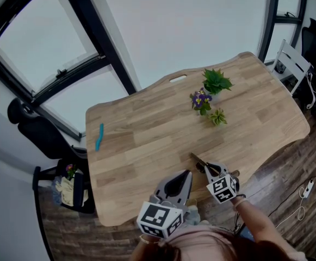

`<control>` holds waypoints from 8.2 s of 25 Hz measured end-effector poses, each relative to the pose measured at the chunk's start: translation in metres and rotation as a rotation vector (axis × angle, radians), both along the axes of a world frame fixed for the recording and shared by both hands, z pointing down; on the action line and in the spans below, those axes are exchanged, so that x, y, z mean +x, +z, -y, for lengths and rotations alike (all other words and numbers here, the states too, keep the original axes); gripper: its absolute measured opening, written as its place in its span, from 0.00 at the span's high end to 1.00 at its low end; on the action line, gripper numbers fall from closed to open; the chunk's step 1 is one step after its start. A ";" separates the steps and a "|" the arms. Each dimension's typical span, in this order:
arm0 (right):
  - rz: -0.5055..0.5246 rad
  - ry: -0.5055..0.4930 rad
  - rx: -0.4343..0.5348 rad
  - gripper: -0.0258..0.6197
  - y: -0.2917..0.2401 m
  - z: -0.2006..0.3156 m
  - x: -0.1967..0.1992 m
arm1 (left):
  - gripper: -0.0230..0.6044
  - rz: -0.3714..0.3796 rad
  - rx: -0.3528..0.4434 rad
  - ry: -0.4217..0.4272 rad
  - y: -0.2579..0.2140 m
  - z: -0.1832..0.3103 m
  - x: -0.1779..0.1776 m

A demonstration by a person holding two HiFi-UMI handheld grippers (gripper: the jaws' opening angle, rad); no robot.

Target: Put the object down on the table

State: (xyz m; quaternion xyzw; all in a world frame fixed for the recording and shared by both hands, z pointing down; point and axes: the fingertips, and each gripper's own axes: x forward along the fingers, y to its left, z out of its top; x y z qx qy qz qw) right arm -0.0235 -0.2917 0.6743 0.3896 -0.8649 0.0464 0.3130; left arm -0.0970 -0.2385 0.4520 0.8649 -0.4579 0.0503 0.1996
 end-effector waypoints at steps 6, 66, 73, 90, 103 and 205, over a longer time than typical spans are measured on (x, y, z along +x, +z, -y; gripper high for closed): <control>-0.003 -0.014 -0.003 0.95 0.004 -0.002 -0.003 | 0.96 -0.004 -0.008 -0.003 0.003 -0.002 0.000; -0.054 -0.163 -0.086 0.77 0.030 -0.032 -0.049 | 0.96 -0.020 -0.018 -0.064 0.003 -0.026 -0.007; 0.000 -0.139 -0.056 0.77 0.013 -0.034 -0.051 | 0.96 -0.019 -0.010 -0.070 0.000 -0.031 -0.006; 0.200 -0.009 -0.004 0.85 -0.052 -0.040 -0.032 | 0.96 -0.013 0.032 -0.148 -0.011 -0.050 -0.011; 0.300 0.040 0.063 0.90 -0.106 -0.063 -0.004 | 0.96 0.055 0.063 -0.187 -0.013 -0.070 -0.008; 0.492 0.263 0.324 0.96 -0.270 -0.068 0.094 | 0.96 0.060 0.126 0.019 -0.043 -0.023 0.064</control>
